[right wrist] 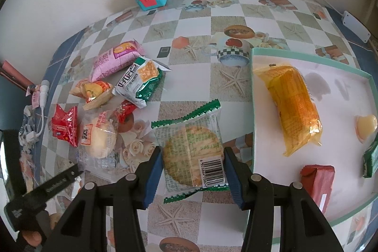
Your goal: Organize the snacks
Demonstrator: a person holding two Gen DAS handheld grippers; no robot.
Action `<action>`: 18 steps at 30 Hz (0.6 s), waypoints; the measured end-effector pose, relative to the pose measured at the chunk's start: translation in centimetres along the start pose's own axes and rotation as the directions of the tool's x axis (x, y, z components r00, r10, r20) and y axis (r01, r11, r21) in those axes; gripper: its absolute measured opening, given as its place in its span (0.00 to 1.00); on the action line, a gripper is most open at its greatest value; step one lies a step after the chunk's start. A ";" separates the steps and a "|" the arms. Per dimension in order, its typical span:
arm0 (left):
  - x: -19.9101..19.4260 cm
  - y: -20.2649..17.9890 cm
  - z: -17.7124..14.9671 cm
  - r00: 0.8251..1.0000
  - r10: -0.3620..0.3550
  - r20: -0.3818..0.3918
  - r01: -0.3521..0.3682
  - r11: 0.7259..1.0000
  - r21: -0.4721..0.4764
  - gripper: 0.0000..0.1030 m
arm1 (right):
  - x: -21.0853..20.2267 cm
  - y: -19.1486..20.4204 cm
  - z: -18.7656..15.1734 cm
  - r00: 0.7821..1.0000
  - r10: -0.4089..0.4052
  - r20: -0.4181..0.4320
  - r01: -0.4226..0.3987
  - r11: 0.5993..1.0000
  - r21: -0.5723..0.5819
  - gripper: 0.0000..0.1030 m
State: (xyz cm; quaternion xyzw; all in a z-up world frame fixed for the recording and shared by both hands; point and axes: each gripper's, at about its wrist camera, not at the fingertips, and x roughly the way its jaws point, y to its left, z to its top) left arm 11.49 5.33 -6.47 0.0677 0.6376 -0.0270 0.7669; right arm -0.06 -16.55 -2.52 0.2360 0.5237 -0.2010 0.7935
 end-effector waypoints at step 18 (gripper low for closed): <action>0.5 -2.0 -1.5 1.000 -0.010 0.016 0.009 0.997 0.081 0.64 | 0.2 -0.6 0.1 1.000 0.002 -0.015 -0.001 1.000 0.030 0.52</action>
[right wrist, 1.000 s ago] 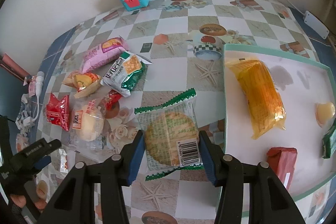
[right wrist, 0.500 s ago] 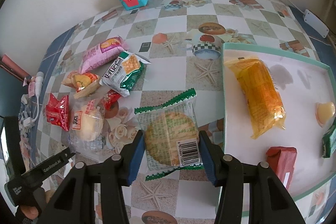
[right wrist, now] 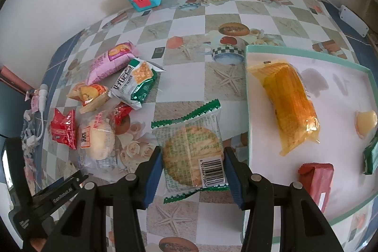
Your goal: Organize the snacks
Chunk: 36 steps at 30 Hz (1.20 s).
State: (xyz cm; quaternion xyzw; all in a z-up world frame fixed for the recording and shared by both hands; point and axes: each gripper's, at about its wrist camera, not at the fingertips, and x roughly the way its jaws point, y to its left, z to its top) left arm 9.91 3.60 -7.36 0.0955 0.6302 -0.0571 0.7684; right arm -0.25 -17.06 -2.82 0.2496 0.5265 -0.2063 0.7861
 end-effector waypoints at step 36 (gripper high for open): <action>-12.7 -7.0 -0.9 0.944 -0.229 0.238 0.196 0.968 0.154 0.63 | -4.8 -10.3 2.2 0.996 -0.059 0.069 0.039 0.962 0.271 0.52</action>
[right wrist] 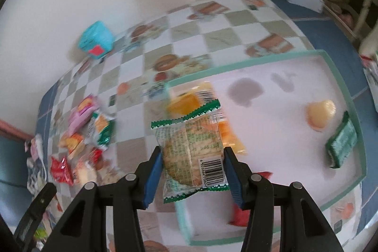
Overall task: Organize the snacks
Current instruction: 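Carry the biscuit and white packet over the tray and open both grippers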
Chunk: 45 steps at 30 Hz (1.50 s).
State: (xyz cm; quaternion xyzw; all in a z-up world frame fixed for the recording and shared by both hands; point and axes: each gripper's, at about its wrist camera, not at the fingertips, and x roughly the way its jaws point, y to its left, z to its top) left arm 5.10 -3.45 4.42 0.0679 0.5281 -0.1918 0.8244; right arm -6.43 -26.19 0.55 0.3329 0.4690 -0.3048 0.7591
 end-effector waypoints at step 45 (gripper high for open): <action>6.7 -19.3 -6.5 0.949 -0.136 -0.283 0.209 0.947 0.245 0.67 | 0.9 -11.7 1.8 0.984 -0.159 -0.075 0.173 0.951 0.255 0.53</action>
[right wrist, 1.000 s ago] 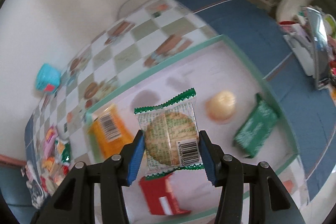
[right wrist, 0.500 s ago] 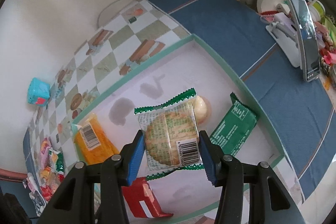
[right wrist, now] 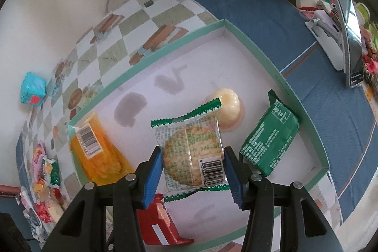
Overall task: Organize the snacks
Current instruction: 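Carry the biscuit and white packet over the tray and open both grippers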
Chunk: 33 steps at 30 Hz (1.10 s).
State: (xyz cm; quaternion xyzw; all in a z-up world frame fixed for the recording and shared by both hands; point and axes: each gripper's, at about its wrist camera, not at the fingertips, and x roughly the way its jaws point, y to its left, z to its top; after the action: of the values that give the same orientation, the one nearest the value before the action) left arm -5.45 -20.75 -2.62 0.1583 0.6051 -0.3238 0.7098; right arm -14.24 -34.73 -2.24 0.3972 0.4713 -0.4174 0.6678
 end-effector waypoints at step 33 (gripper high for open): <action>-0.4 0.0 0.0 0.998 -0.061 -0.004 0.061 0.998 -0.005 0.84 | -3.5 -0.6 0.2 0.996 -0.027 0.082 0.025 0.999 0.034 0.61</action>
State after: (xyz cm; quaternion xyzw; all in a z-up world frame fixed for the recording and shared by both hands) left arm -5.50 -20.62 -2.21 0.1388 0.6120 -0.3433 0.6988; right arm -15.45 -34.49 1.11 0.3843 0.4415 -0.4498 0.6746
